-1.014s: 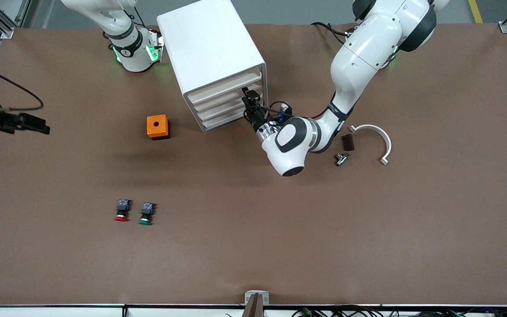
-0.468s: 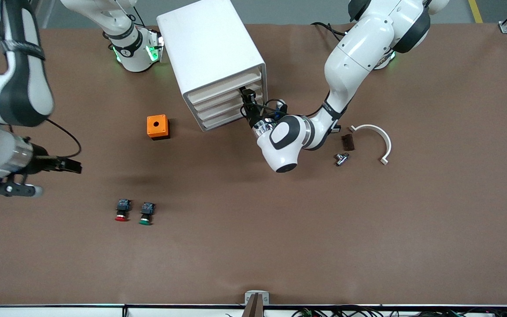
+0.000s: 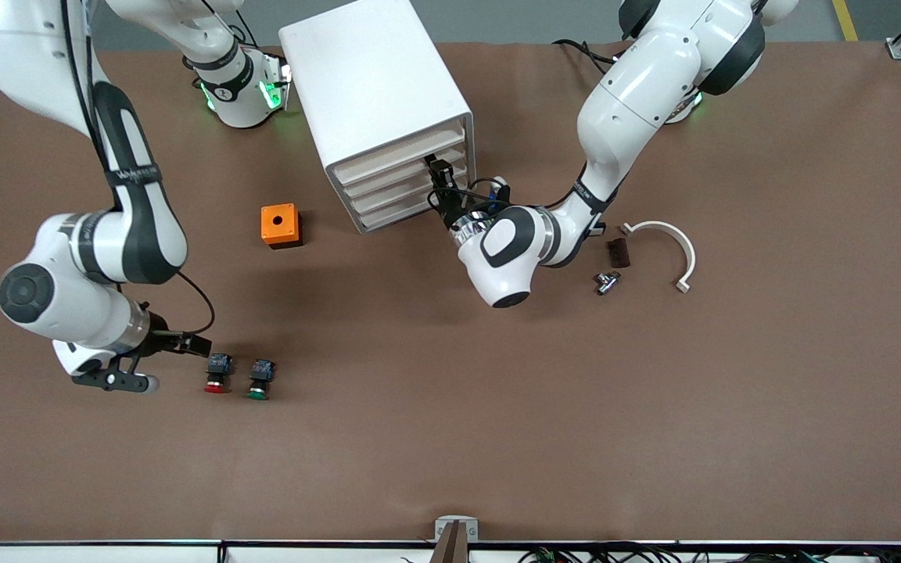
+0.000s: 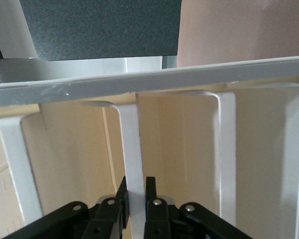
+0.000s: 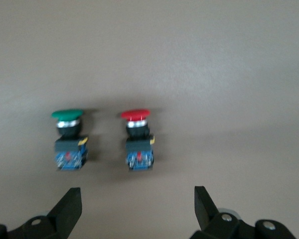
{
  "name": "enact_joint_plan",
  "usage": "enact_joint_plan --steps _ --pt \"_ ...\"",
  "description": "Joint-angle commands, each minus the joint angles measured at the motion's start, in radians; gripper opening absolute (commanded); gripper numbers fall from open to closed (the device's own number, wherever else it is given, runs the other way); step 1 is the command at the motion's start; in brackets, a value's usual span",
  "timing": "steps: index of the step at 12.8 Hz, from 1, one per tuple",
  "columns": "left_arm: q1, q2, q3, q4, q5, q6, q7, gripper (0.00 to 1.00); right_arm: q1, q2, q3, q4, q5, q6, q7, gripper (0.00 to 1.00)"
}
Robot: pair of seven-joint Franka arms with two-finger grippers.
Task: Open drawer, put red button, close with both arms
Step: 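Pull the drawer open with the left gripper while the right gripper reaches the red button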
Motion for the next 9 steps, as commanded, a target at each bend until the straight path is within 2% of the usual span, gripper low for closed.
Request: enact_joint_plan --steps 1,4,9 --pt "0.048 0.012 0.006 0.022 -0.038 -0.014 0.005 0.1 0.001 0.075 0.001 0.017 0.026 0.088 0.007 1.0" --pt "0.095 0.012 0.008 0.022 -0.041 -0.014 -0.004 0.11 0.01 0.127 0.001 0.023 0.026 0.153 0.014 1.0" --pt "0.177 0.012 0.008 0.031 -0.043 -0.008 -0.004 0.12 0.013 0.166 0.004 0.017 0.058 0.185 0.016 1.0"
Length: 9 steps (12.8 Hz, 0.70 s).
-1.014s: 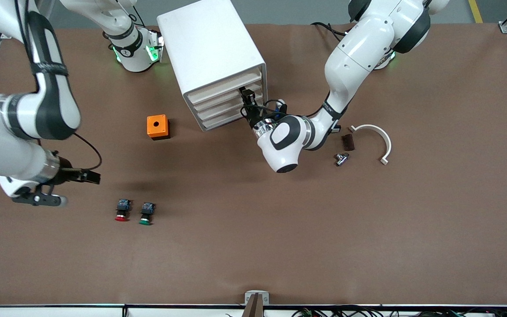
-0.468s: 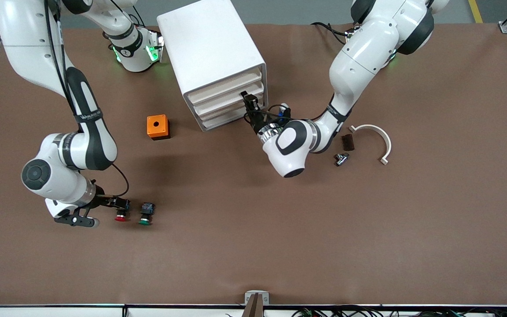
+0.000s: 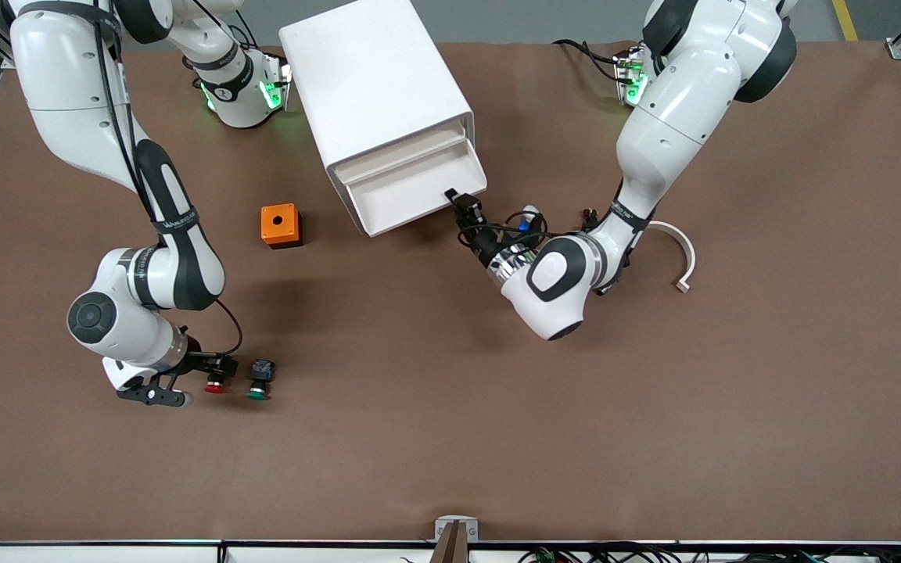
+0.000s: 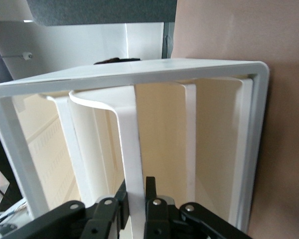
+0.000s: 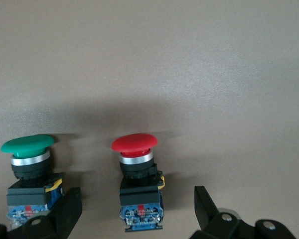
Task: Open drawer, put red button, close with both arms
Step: 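Pull the drawer open with the left gripper while the right gripper reaches the red button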
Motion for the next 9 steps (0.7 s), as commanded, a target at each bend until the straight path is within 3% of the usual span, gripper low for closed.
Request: enact_joint_plan --steps 1,4,5,6,7,9 --pt "0.041 0.009 0.002 0.027 -0.023 -0.009 -0.003 0.12 0.005 0.027 -0.001 0.013 0.023 0.017 0.01 1.0" --pt "0.069 0.008 0.009 0.033 -0.02 -0.009 -0.003 0.14 0.01 0.044 -0.001 0.012 0.024 0.017 0.01 0.93" --pt "0.069 0.008 0.023 0.033 -0.02 -0.009 -0.003 0.15 0.013 0.044 -0.001 0.01 0.024 0.016 0.01 0.84" --pt "0.069 0.008 0.026 0.033 -0.02 -0.009 -0.002 0.18 0.014 0.044 -0.001 0.01 0.024 0.01 0.01 0.67" --pt "0.067 0.009 0.026 0.033 -0.02 -0.006 0.001 0.3 0.014 0.044 -0.001 0.01 0.024 0.007 0.01 0.49" --pt "0.066 0.008 0.026 0.036 -0.023 0.002 0.036 0.87 0.014 0.044 -0.001 0.01 0.024 0.004 0.011 0.12"
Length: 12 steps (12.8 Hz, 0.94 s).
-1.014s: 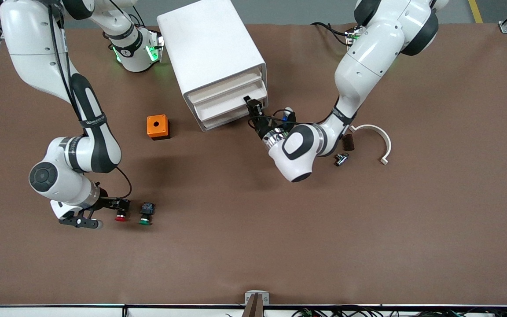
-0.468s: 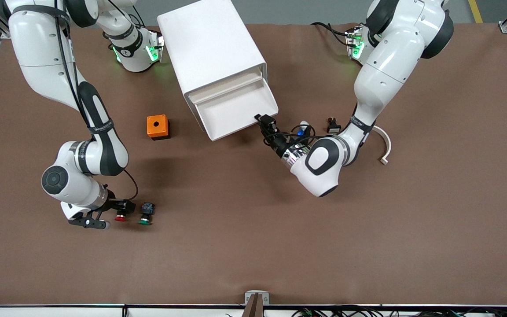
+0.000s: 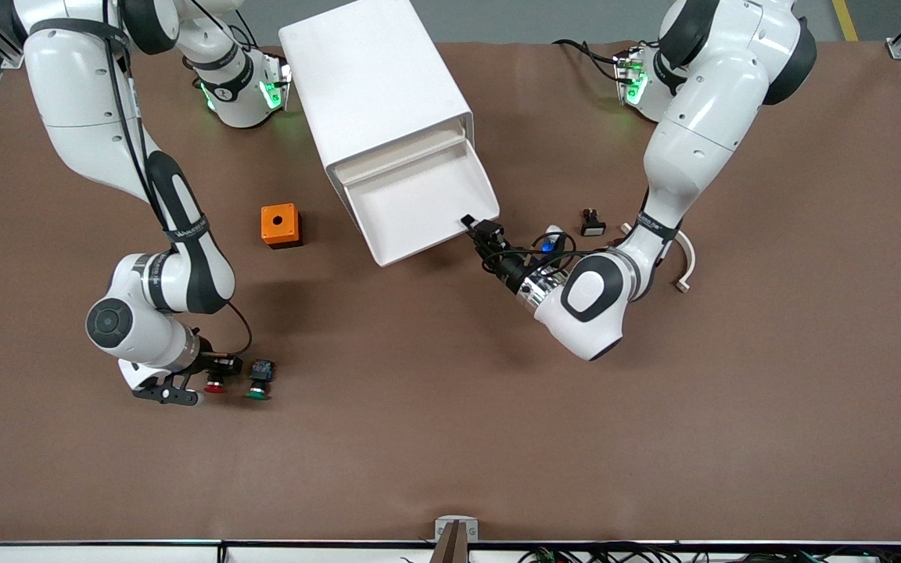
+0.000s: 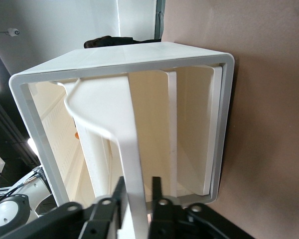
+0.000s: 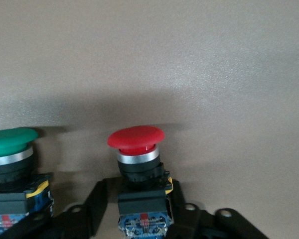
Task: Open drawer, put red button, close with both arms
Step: 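Grasp the red mushroom button with the right gripper and lift it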
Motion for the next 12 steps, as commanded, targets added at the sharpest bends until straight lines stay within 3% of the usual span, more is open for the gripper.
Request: enact_joint_plan --steps 1,4,7,12 --pt "-0.002 0.007 0.007 0.024 -0.018 -0.012 0.051 0.95 0.006 0.002 -0.004 0.012 0.019 -0.021 0.009 0.02" --pt "0.003 -0.003 0.024 0.052 -0.013 -0.012 0.194 0.99 0.007 -0.041 -0.004 0.019 0.019 -0.107 0.034 0.0" --pt "0.013 -0.009 0.033 0.099 -0.007 -0.011 0.478 0.99 0.042 -0.165 -0.004 0.029 0.019 -0.289 0.188 0.0" --pt "-0.003 -0.045 0.093 0.127 0.042 -0.008 0.845 0.99 0.211 -0.365 -0.004 -0.052 0.021 -0.437 0.625 0.0"
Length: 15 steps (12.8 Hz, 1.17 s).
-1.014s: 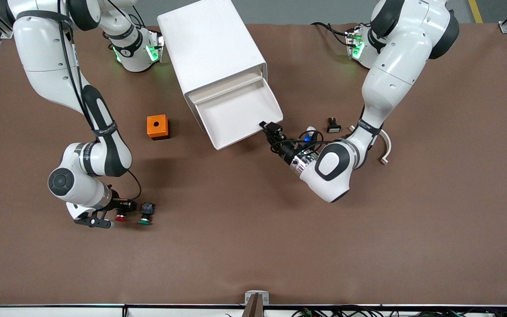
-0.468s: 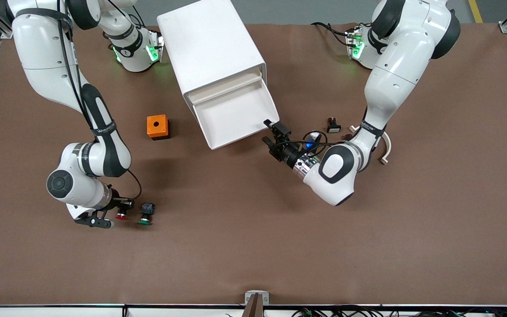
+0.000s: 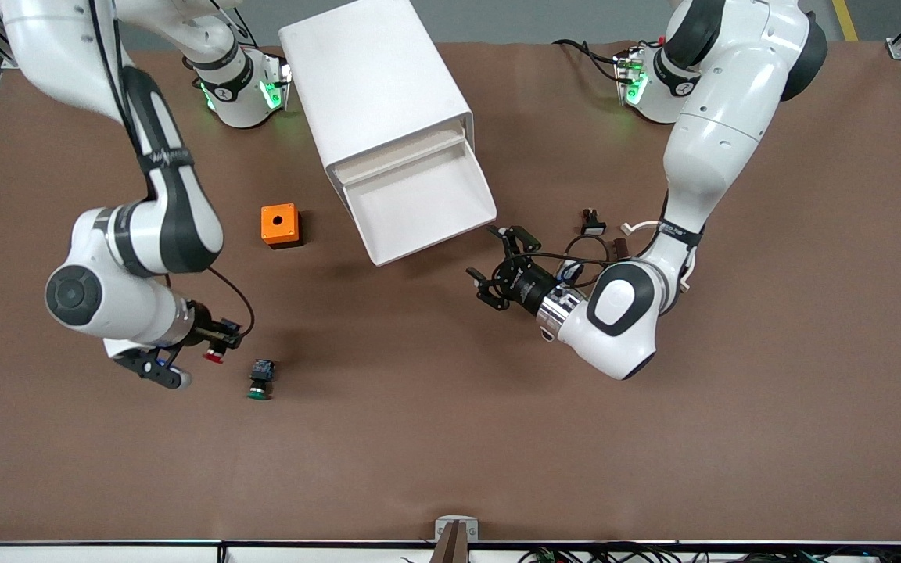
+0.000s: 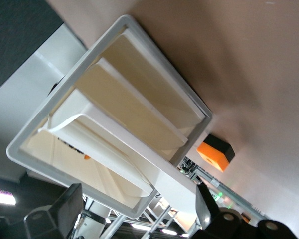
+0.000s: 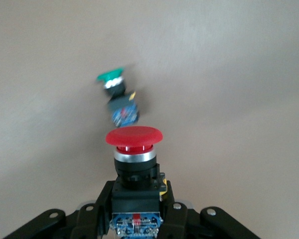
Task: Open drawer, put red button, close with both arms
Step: 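Grasp the red mushroom button with the right gripper and lift it, then carry the red button into the open drawer with the right gripper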
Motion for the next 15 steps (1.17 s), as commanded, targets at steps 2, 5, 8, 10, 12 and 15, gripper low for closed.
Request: enact_joint_plan --steps 2,5,8,10,12,15 --pt "-0.022 -0.026 0.035 0.036 0.119 0.029 0.243 0.99 0.163 -0.122 -0.009 -0.096 0.008 -0.026 0.312 0.0" --pt "-0.025 -0.082 0.02 0.035 0.31 0.144 0.398 0.99 0.303 -0.14 -0.009 -0.09 0.008 -0.029 0.562 0.0" --pt "-0.077 -0.144 0.014 0.026 0.479 0.302 0.464 0.99 0.422 -0.139 -0.009 -0.088 0.008 0.003 0.759 0.0" --pt "-0.127 -0.178 0.015 0.017 0.597 0.423 0.464 0.99 0.481 -0.136 -0.009 -0.091 0.008 0.03 0.869 0.0" --pt "-0.167 -0.198 0.015 0.001 0.702 0.497 0.443 0.99 0.551 -0.13 -0.009 -0.097 0.008 0.079 1.004 0.0" --pt "-0.218 -0.207 0.017 0.0 0.838 0.537 0.392 0.99 0.628 -0.122 -0.009 -0.097 0.008 0.124 1.164 0.0"
